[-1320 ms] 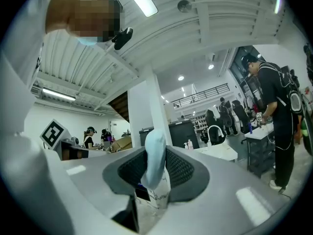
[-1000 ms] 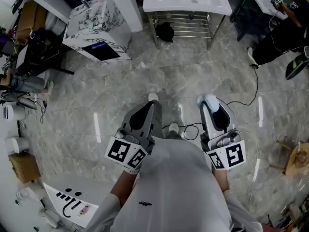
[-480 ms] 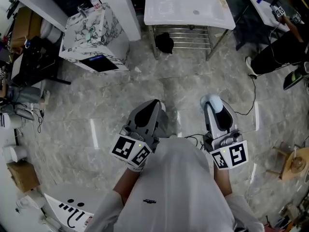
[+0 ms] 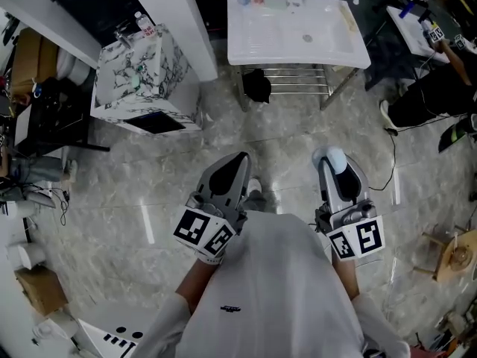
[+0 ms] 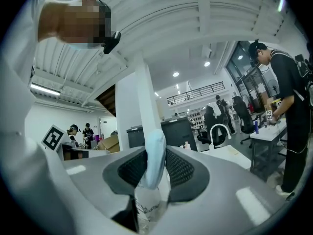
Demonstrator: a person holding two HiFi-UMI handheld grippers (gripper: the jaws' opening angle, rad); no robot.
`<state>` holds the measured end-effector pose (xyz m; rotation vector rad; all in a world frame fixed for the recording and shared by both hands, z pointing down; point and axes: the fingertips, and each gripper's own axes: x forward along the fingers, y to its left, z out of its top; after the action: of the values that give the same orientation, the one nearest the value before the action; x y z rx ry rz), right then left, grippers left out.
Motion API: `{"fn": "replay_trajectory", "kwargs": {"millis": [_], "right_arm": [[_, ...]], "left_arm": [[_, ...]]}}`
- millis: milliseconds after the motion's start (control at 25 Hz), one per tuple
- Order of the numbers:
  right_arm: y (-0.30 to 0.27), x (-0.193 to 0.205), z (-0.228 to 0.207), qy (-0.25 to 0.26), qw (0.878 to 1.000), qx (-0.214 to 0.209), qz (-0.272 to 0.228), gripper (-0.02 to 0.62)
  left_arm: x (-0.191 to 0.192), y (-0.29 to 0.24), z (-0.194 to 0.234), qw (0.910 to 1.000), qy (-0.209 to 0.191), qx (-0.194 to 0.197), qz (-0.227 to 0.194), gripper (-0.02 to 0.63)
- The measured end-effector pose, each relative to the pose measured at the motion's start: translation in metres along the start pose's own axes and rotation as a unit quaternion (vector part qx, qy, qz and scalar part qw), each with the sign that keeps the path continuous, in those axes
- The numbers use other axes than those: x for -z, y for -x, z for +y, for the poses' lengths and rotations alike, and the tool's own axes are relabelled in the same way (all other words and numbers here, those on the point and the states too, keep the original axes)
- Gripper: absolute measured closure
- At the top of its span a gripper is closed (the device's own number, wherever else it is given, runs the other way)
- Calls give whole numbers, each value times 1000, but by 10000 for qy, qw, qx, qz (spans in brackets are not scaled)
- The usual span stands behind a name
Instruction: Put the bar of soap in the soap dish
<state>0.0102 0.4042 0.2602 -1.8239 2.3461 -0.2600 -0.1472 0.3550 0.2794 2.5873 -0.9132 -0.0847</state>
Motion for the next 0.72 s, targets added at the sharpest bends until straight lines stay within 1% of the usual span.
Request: {"fn": "replay_trajectory", "kwargs": {"millis": [160,320,560,720], "right_arm": [[-34,13,1,20,10000,27,83,468],[-60,19,1,-2,9998,157,74,468],[-84,14,4,95,9997,212,44,468],[-98,18,0,98,9997,173,108,468]], "left_arm": [[-14,-15,35,9999,-83,86,-35,597],[-21,-22,61,9999,-36,104,-44,597],[-17,-26,80,9998,142,108,-16,597],[-17,-30,88,9998,208,71,-7,597]]}}
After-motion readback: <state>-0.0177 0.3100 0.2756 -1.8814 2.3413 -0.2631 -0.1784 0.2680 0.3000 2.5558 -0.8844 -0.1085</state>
